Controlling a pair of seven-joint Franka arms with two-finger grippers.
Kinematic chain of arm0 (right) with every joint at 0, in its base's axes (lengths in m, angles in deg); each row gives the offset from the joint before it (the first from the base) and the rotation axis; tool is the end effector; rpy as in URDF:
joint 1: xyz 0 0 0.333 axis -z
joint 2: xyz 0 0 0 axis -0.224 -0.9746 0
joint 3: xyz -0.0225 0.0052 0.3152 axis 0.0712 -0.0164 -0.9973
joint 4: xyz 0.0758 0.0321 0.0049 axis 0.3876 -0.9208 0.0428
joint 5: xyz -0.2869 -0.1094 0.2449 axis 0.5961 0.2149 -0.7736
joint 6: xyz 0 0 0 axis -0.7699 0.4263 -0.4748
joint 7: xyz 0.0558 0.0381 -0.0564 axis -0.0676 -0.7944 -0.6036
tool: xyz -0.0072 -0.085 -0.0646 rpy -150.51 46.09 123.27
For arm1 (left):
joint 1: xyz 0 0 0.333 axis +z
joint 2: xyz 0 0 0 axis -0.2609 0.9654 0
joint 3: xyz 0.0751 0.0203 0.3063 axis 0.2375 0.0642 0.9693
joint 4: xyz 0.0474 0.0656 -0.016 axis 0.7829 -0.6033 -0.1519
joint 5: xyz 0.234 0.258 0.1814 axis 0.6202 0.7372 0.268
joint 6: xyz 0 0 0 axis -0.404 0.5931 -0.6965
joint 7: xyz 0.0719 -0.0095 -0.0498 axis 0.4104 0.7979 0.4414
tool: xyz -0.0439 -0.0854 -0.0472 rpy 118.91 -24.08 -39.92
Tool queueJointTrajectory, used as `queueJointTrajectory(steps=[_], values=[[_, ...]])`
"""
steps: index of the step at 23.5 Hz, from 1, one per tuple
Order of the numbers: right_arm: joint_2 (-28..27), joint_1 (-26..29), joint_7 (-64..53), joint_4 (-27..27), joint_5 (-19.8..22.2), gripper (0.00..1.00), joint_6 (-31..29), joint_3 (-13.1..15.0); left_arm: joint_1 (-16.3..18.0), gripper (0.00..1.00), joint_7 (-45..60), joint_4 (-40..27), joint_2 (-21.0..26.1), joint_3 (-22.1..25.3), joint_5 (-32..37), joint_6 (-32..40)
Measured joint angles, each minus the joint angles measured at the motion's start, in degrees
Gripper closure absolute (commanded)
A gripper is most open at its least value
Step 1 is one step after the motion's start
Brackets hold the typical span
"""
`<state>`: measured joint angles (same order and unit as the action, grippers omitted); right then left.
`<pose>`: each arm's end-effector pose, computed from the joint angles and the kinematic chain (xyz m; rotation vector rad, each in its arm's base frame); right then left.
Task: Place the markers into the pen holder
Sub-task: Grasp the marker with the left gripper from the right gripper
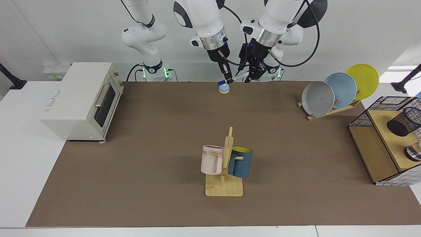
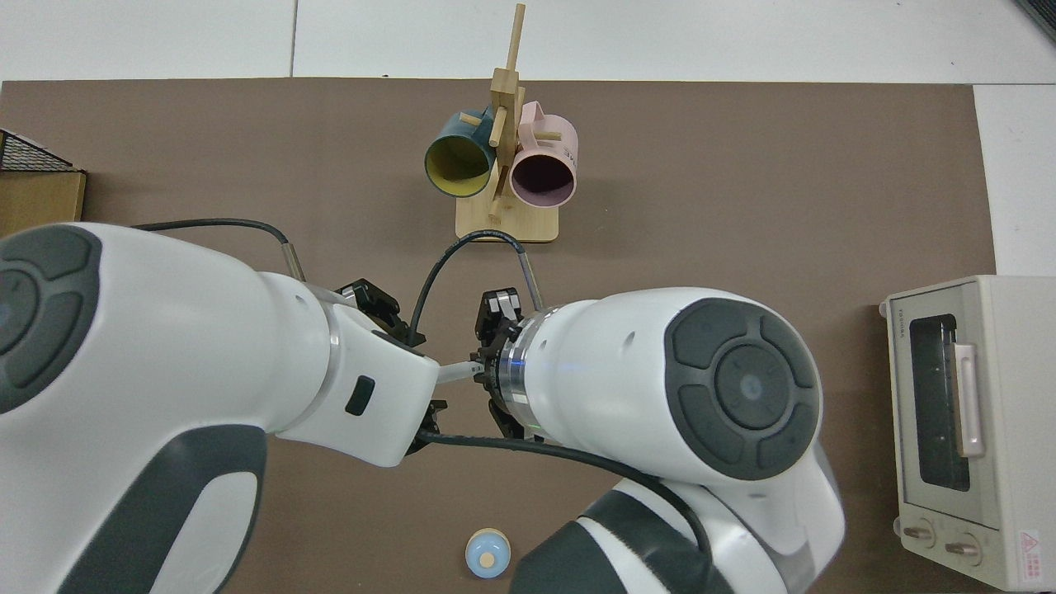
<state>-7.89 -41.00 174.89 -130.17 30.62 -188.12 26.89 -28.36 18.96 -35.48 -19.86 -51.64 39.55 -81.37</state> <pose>0.4771 0.3757 0.5931 -2.1600 1.8078 0.2434 0.4643 -0.2697 0.6207 2.3405 -1.7155 0.1755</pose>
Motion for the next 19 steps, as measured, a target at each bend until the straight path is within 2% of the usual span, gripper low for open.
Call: queueJointTrajectory(steps=[4, 8, 11, 19], values=[[-0.08, 0.01, 0.03, 0.08, 0.00, 1.00, 0.00, 0.02, -0.25, 0.51, 1.29, -0.81, 0.01, -0.77, -0.08, -1.18], [-0.11, 0.04, 0.05, 0.09, 0.00, 1.00, 0.00, 0.06, -0.30, 0.77, 1.87, -1.02, 0.02, -0.97, -0.15, -1.76], [-0.10, 0.07, 0.05, 0.09, 0.02, 1.00, 0.14, 0.10, -0.29, 1.00, 1.87, -1.04, 0.07, -0.86, -0.07, -2.34], [-0.18, 0.16, -0.12, 0.14, 0.08, 1.00, -0.08, 0.18, -0.31, 1.00, 0.53, -1.05, 0.10, -0.85, -0.23, -2.81]])
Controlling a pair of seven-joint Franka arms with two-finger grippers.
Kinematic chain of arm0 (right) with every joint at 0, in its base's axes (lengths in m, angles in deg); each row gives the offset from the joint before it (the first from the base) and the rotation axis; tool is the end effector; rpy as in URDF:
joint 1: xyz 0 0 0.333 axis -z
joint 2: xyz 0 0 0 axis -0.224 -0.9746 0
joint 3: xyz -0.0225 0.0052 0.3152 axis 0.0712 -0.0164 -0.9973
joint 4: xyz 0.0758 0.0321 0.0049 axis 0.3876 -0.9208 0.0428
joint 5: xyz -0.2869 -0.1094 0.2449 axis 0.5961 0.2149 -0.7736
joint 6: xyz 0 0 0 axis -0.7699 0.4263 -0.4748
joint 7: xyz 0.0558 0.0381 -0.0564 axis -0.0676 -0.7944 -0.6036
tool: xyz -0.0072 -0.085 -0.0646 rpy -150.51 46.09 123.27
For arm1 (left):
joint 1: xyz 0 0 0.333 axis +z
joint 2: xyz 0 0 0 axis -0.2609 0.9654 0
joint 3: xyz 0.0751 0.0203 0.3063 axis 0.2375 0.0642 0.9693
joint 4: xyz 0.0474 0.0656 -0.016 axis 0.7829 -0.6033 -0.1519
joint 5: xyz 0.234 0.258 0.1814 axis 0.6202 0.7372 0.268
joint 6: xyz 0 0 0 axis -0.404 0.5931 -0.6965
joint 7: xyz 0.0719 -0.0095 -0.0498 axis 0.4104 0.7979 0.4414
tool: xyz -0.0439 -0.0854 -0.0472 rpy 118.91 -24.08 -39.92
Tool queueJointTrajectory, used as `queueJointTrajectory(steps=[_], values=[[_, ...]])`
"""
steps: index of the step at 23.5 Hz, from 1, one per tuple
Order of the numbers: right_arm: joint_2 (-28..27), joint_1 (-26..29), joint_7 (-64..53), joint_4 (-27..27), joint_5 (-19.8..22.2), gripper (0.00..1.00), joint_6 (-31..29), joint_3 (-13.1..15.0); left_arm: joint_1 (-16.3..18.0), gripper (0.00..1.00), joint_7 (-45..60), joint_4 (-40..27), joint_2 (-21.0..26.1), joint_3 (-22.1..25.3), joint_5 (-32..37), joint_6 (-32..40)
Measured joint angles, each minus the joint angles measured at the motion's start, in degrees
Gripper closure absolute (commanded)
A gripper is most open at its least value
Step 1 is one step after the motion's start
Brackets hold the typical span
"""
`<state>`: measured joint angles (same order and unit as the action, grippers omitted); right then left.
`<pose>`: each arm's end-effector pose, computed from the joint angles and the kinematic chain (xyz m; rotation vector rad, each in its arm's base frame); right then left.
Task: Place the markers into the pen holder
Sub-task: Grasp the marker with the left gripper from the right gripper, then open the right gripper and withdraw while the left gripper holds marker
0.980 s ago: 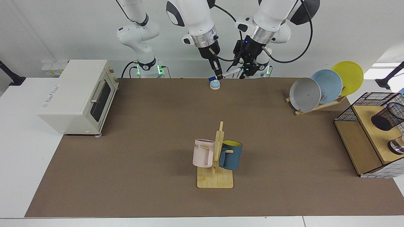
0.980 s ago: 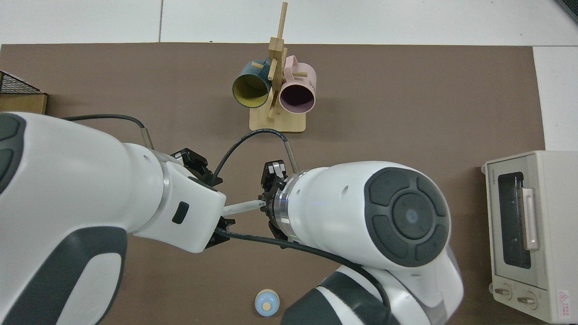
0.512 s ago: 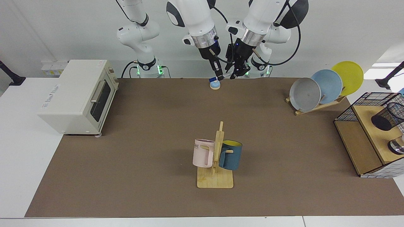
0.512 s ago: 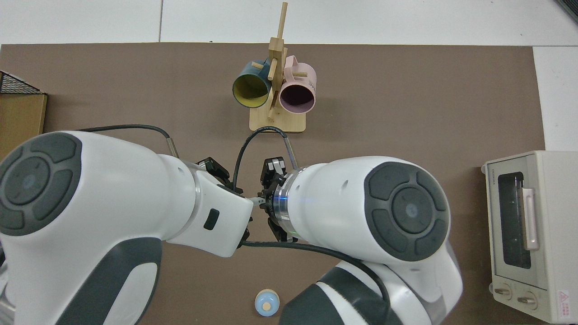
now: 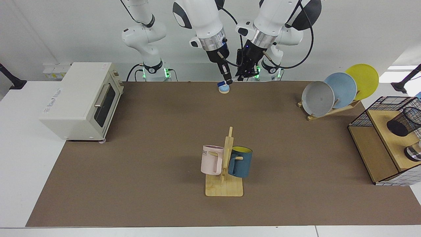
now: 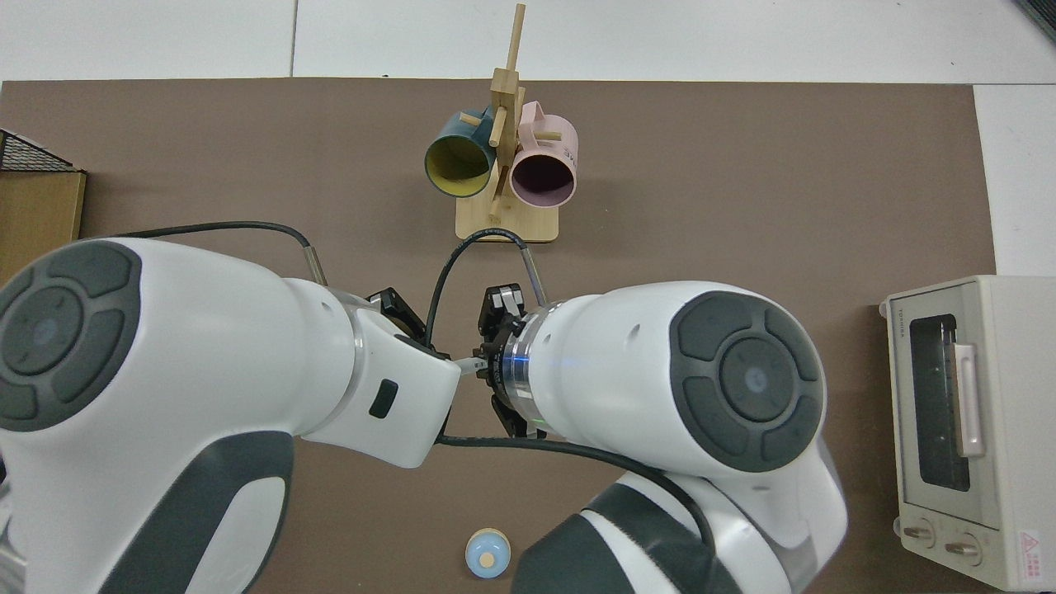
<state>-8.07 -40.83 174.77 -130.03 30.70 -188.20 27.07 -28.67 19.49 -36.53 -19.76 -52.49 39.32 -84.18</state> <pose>0.4803 0.3732 0.5925 -2.1558 1.8115 0.2396 0.4633 -0.2805 0.6154 2.3383 -1.7161 0.2121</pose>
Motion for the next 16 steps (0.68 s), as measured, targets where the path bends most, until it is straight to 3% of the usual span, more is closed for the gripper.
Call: queueJointTrajectory(steps=[3, 4, 5, 8, 16], values=[[-0.01, 0.00, 0.00, 0.00, 0.00, 0.98, -0.01, 0.03, 0.00, 1.00, 0.00, 0.00, 0.02, -0.01, 0.00, -0.06], [-0.02, 0.00, 0.00, 0.00, 0.00, 0.92, -0.01, 0.04, 0.00, 1.00, 0.00, 0.00, 0.03, -0.01, 0.00, -0.09], [-0.02, 0.01, 0.00, 0.00, 0.00, 0.77, -0.02, 0.06, 0.00, 1.00, 0.00, 0.00, 0.05, -0.02, 0.00, -0.15], [-0.03, 0.14, 0.01, 0.06, -0.02, 0.00, -0.11, 0.22, -0.01, 1.00, 0.05, 0.00, 0.10, -0.10, -0.12, -0.54], [0.80, 6.97, -8.91, 0.49, 0.02, 0.00, 4.93, 0.85, 0.01, 1.00, 1.22, 0.00, 0.10, 0.90, -0.14, -1.09]])
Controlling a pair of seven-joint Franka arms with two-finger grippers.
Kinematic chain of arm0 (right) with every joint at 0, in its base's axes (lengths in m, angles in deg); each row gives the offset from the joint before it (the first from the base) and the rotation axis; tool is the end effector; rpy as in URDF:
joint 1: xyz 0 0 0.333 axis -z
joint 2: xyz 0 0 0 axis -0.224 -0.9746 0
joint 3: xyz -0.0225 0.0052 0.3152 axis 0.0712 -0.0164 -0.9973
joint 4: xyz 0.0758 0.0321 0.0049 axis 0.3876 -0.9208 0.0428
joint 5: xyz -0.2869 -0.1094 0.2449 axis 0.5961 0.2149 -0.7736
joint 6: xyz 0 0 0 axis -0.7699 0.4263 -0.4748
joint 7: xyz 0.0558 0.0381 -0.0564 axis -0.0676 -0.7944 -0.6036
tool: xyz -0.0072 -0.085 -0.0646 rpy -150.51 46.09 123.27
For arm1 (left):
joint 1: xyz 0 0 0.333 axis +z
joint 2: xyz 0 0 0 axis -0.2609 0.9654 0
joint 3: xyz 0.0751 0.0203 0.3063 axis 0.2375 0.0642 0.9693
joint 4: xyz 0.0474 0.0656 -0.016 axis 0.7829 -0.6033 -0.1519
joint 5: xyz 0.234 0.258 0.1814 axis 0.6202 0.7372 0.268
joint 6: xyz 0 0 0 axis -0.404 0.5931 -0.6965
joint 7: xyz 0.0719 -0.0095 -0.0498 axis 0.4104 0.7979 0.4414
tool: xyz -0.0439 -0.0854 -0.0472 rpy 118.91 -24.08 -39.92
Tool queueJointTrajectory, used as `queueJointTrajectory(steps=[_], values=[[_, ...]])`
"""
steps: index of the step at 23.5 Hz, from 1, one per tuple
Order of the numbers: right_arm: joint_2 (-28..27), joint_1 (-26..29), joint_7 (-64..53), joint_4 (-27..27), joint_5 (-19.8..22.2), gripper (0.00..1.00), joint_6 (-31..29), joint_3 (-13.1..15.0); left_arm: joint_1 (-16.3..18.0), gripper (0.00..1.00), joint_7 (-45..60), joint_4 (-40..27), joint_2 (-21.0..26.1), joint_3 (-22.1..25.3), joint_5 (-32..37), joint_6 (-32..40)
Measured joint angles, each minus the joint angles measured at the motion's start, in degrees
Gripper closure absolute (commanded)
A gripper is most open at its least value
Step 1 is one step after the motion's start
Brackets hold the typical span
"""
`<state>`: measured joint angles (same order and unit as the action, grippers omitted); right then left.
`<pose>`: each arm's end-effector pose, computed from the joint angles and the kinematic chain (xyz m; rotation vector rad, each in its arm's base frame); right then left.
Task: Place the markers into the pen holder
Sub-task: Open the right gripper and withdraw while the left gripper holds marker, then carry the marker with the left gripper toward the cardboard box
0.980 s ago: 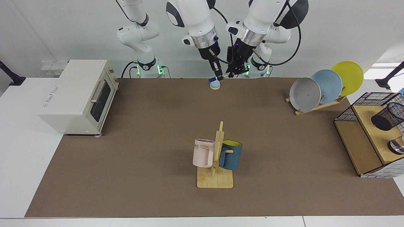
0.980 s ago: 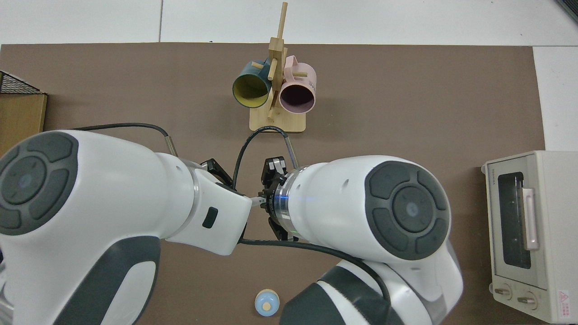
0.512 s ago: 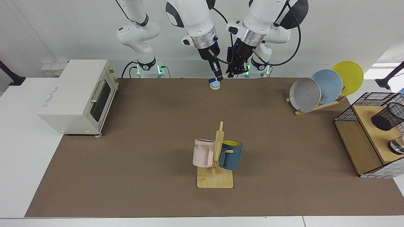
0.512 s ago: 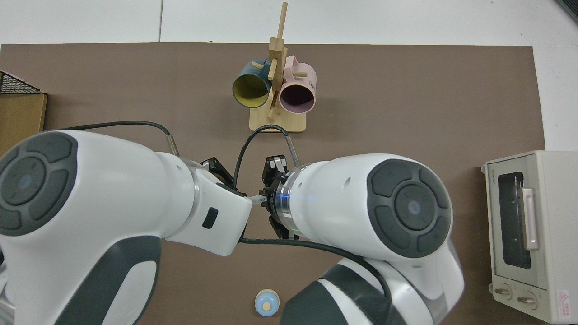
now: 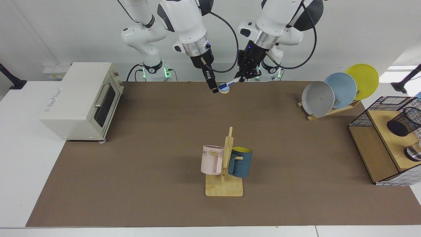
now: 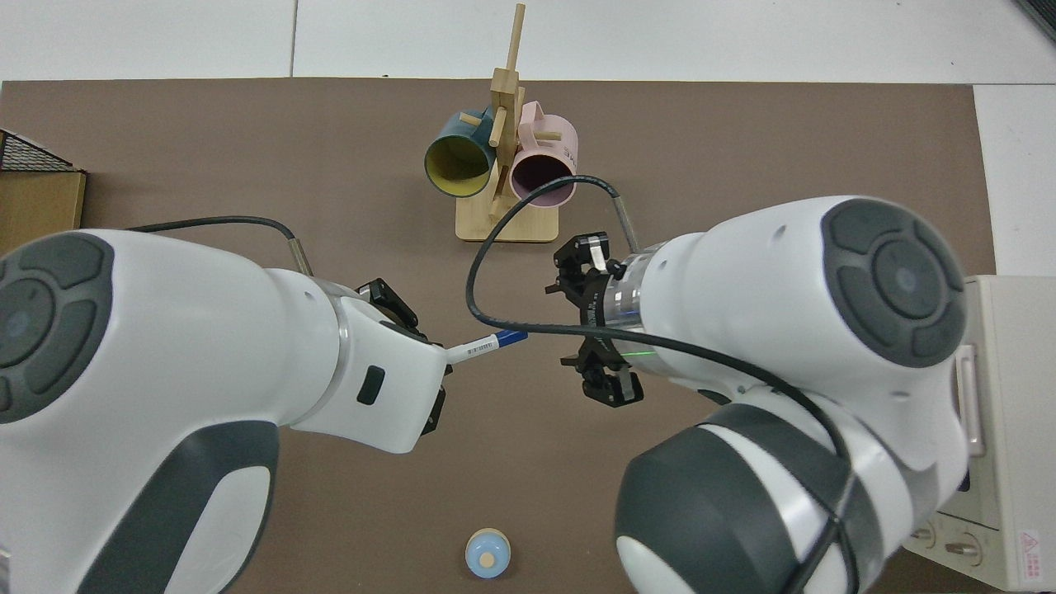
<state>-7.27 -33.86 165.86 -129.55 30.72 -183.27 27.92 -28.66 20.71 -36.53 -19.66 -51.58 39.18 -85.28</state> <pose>0.5160 0.3023 0.5958 -2.2161 1.8006 0.2099 0.4701 -0.2733 0.6166 2.3696 -1.6666 0.2375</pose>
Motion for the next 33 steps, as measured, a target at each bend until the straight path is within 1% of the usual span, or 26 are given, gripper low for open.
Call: queueJointTrajectory(steps=[4, 6, 8, 10, 13, 17, 21, 26, 33], values=[[1.88, 4.36, -14.19, 0.22, 0.19, 0.00, 5.84, 0.18, 0.04, 1.00, 0.00, 0.10, -0.06, 0.45, 0.00, -0.14], [2.98, 6.29, -22.49, 0.24, 0.94, 0.00, 9.24, 0.23, 0.20, 1.00, 0.00, 0.22, -0.12, 0.72, 0.00, -0.16], [3.92, 8.01, -30.26, 0.22, 3.04, 0.00, 12.11, 0.29, 0.42, 1.00, -0.01, 0.25, -0.19, 0.93, 0.01, -0.16], [4.70, 9.54, -38.51, 0.21, 6.39, 0.00, 14.19, 0.34, 0.50, 1.00, -0.01, 0.28, -0.26, 1.15, 0.01, -0.16], [5.43, 11.44, -49.25, 0.21, 9.29, 0.00, 15.17, 0.36, 0.51, 1.00, -0.01, 0.30, -0.38, 1.23, 0.01, -0.16], [5.99, 13.95, -61.88, 0.21, 9.89, 0.00, 15.62, 0.45, 0.62, 1.00, 0.00, 0.42, -0.53, 1.30, 0.04, -0.16], [6.26, 16.06, -73.11, 0.22, 10.46, 0.00, 15.63, 0.51, 1.62, 1.00, 0.00, 1.02, -0.56, 1.44, 0.11, -0.15], [6.24, 17.02, -82.02, 1.12, 13.15, 0.00, 15.79, 0.49, 2.07, 1.00, 0.00, 1.31, -0.58, 1.44, 1.38, 0.21], [5.04, 17.56, -83.83, 5.13, 13.44, 0.00, 19.01, 0.43, 2.07, 1.00, 0.00, 1.44, -0.82, 1.37, 3.73, 1.01]])
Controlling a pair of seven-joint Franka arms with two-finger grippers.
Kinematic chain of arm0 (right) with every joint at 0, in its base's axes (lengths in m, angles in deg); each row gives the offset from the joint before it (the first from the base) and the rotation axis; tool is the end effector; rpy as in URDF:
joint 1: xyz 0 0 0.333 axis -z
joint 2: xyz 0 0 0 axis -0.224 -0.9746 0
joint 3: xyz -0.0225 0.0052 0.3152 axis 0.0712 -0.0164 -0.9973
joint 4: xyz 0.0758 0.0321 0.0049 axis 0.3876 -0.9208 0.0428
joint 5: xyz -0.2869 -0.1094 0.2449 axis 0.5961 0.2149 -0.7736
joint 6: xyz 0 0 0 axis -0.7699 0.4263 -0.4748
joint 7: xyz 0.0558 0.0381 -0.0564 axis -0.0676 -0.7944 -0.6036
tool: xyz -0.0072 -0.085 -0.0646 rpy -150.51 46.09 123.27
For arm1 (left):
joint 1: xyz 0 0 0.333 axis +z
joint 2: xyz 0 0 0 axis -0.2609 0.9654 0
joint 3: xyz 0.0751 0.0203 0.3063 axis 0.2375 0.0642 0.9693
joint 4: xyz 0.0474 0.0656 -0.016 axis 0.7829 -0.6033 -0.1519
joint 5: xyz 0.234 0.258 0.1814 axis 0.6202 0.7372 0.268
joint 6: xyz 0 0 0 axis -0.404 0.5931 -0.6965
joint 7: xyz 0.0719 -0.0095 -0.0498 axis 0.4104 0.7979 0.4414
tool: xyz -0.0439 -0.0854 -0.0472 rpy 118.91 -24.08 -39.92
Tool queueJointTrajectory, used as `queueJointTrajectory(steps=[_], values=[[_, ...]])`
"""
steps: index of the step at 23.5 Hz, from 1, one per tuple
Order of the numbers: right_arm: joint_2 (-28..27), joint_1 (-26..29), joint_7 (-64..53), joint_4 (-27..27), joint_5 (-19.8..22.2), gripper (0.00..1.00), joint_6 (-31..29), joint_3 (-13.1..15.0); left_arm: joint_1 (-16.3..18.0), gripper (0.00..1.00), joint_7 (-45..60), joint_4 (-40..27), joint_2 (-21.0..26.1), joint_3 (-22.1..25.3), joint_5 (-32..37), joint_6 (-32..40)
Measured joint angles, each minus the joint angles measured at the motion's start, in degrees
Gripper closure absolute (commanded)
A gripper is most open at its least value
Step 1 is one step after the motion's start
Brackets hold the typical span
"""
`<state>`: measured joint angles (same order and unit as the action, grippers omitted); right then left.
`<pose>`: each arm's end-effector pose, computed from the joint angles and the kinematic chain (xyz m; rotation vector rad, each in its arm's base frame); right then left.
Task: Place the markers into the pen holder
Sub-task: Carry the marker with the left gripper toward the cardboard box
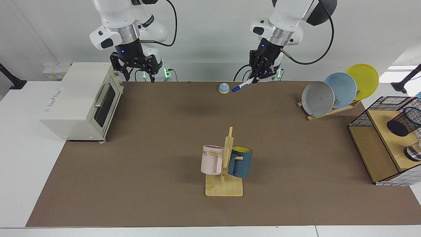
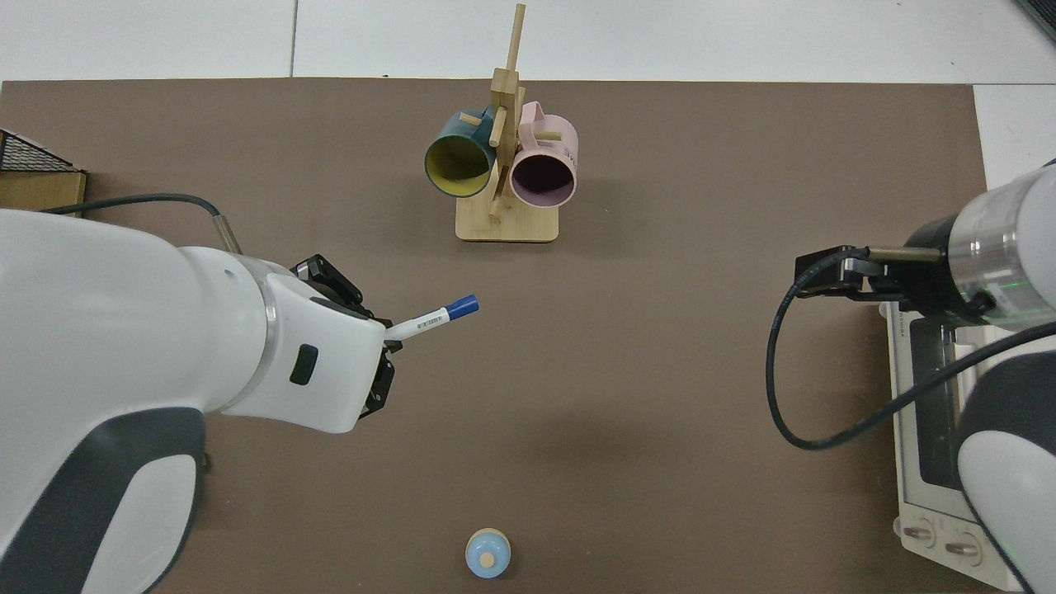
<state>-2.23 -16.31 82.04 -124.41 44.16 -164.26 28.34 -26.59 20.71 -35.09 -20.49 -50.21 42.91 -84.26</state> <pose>0.5325 0.1046 0.6537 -3.1153 0.2517 -0.0636 0.4827 -0.2382 0.6338 2.4647 -1.6522 0.2673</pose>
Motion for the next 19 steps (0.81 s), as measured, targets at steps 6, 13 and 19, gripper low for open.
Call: queueJointTrajectory(steps=[6, 13, 19], values=[[-2.65, 0.99, -0.55, 4.01, 0.05, 0.00, 2.83, 0.05, 0.00, 1.00, 0.00, 0.23, -0.20, 0.00, 0.91, 0.75], [-5.60, 1.24, -2.32, 8.29, 1.56, 0.00, 4.97, -0.07, 0.54, 1.00, 0.01, 0.28, -0.50, 0.11, 1.34, 1.38], [-6.06, 1.24, -4.28, 9.03, 2.05, 0.00, 5.66, -0.26, 0.73, 1.00, 0.01, 0.36, -0.60, 0.28, 1.40, 1.63]])
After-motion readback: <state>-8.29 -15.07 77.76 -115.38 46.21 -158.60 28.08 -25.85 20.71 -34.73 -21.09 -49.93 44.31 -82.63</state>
